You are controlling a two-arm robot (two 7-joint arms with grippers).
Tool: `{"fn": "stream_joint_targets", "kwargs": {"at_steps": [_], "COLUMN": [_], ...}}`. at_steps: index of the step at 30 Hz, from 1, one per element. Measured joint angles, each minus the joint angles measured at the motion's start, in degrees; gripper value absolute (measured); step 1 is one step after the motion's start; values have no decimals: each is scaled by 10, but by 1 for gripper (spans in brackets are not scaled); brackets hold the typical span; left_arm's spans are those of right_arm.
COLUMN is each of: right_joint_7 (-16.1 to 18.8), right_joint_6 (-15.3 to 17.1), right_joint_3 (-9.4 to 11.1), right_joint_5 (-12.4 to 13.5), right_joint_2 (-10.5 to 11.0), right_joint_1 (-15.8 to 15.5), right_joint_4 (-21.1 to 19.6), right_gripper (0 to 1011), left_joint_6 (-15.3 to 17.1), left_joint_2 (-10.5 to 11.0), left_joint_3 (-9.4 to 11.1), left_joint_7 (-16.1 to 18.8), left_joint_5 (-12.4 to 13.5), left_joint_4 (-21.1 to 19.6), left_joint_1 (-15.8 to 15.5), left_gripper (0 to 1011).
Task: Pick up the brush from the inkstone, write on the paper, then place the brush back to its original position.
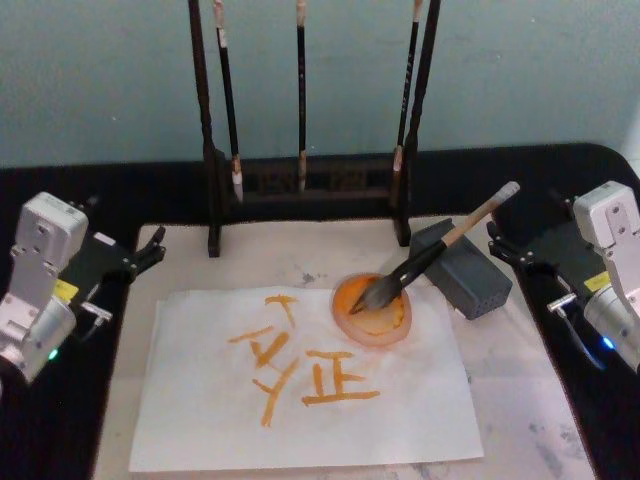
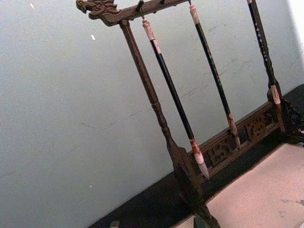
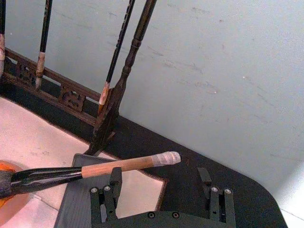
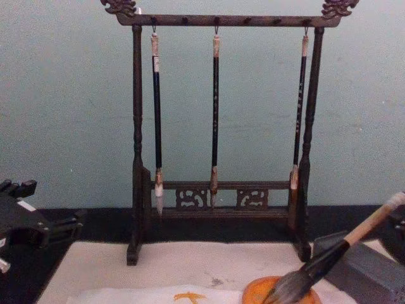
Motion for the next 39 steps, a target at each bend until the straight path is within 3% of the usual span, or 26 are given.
{"fn": "stream_joint_targets", "kwargs": {"at_steps": [39], "right_joint_7": [0], "right_joint_6": [0], "right_joint_3": [0], "right_joint_5": [0], "right_joint_2": [0], "right_joint_1": [0], "right_joint_4": [0], "right_gripper": [1000], "left_joint_6": [0], "left_joint_2": [0], "left_joint_3": [0], "left_joint_7": [0], "left_joint_5": [0], "left_joint_4": [0], "left_joint_1": [0], "left_gripper": [1010]}}
